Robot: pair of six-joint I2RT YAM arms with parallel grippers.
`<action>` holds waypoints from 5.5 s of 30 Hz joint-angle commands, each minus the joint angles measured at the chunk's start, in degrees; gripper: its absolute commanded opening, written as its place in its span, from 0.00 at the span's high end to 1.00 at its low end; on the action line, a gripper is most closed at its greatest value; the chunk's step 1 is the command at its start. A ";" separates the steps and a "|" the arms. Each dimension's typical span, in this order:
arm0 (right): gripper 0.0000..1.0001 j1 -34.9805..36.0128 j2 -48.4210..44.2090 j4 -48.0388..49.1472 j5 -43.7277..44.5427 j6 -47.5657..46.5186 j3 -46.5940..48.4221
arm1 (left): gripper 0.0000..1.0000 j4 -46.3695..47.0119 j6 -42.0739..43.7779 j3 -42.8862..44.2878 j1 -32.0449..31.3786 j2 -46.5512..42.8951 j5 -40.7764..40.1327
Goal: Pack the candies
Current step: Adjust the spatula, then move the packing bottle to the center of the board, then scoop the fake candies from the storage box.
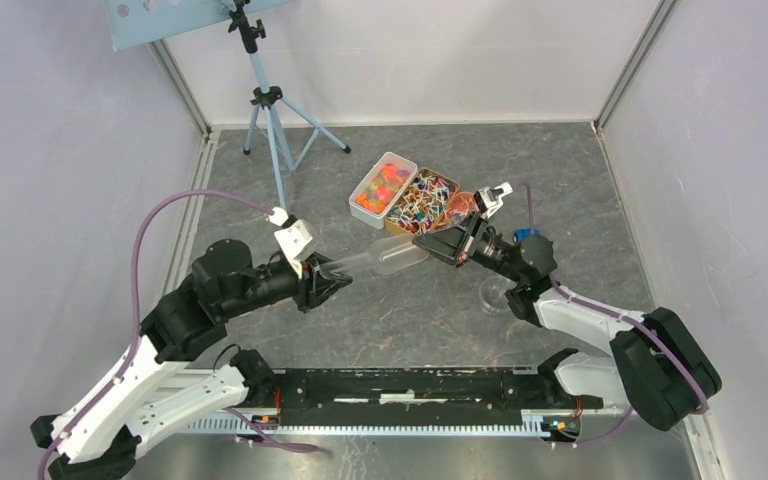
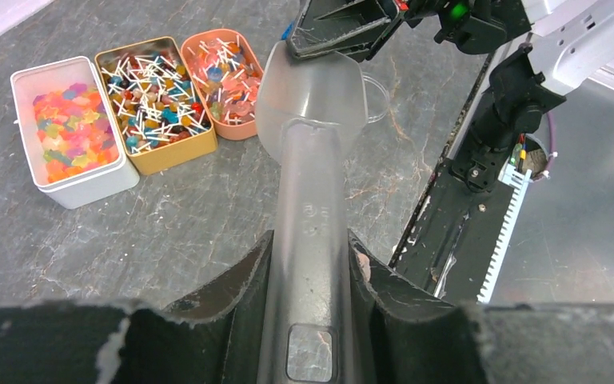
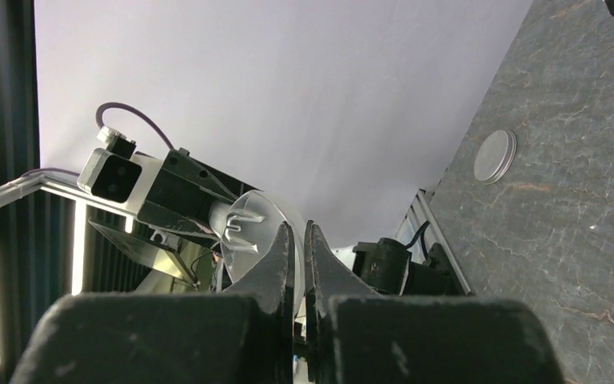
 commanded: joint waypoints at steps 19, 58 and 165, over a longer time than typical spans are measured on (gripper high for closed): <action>1.00 0.18 7.68 17.92 -1.18 5.37 -4.56 | 0.32 -0.36 -0.16 -0.67 0.44 -0.99 -3.40; 0.18 -4.01 -2.73 -29.23 7.50 -33.82 2.81 | 0.98 0.83 0.57 -3.45 0.46 -0.31 -16.65; 0.02 15.66 -30.06 -79.84 55.75 -69.43 19.03 | 0.98 -7.95 -15.72 16.02 0.38 30.71 -12.69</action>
